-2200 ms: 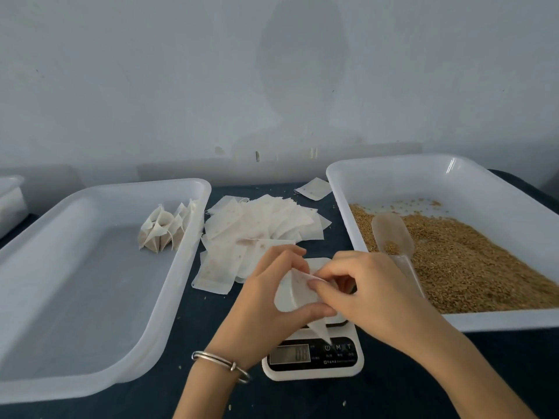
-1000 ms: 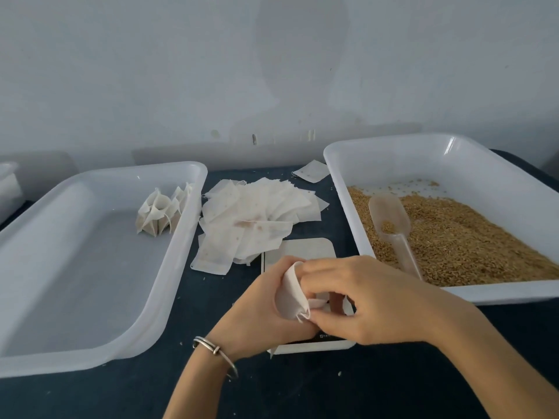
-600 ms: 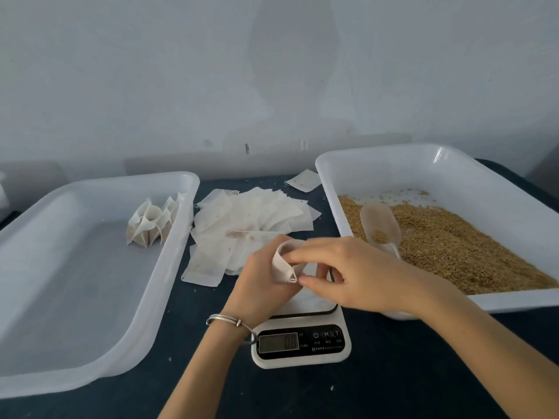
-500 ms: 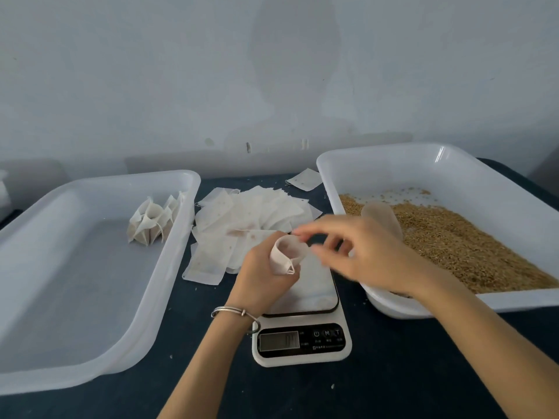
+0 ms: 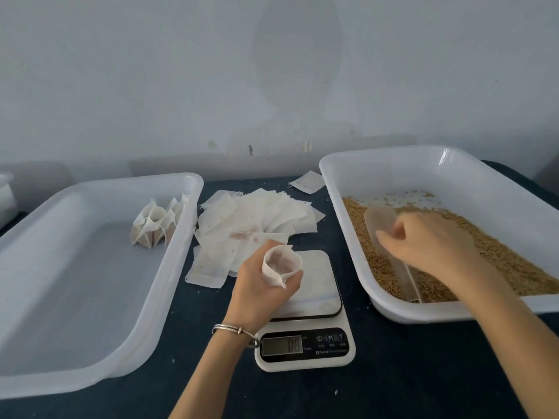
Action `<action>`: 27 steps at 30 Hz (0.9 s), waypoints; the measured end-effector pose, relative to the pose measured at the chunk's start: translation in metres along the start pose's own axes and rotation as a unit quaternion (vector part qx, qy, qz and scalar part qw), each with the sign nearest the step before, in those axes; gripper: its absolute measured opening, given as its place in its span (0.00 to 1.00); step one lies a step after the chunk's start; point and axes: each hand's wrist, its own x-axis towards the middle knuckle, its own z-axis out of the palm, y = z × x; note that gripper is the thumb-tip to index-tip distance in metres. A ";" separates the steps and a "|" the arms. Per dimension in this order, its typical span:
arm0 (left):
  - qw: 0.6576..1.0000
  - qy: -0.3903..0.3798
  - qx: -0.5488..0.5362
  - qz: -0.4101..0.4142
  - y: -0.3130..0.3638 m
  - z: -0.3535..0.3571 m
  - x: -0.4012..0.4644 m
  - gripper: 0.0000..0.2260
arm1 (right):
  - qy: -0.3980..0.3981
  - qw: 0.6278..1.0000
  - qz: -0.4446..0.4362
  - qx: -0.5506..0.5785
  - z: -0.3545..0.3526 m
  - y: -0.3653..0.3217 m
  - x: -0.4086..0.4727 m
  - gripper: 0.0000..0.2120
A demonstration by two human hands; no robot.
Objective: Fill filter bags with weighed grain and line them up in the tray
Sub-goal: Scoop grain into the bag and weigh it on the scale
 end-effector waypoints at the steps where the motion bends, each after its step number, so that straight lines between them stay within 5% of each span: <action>1: 1.000 0.001 -0.001 0.003 -0.001 -0.001 -0.001 0.08 | -0.073 0.996 0.029 -0.048 0.001 0.008 0.002 0.23; 4: 1.000 0.010 0.021 0.015 -0.001 -0.002 -0.001 0.08 | -0.197 0.972 0.043 -0.124 0.010 0.016 0.001 0.24; 11: 0.999 0.009 0.034 0.012 0.001 -0.001 0.001 0.11 | -0.190 0.979 0.062 -0.045 -0.025 0.046 0.004 0.09; 17: 0.998 0.017 0.063 0.010 0.003 -0.003 0.005 0.12 | -0.140 0.973 0.096 -0.154 -0.093 0.108 0.008 0.20; 21: 0.998 0.010 0.067 0.013 0.006 -0.002 0.005 0.13 | -0.230 0.945 0.116 -0.203 -0.111 0.124 0.011 0.25; 27: 0.998 0.005 0.067 0.007 0.008 0.000 0.002 0.13 | -0.351 0.933 -0.010 -0.074 -0.074 0.093 0.007 0.24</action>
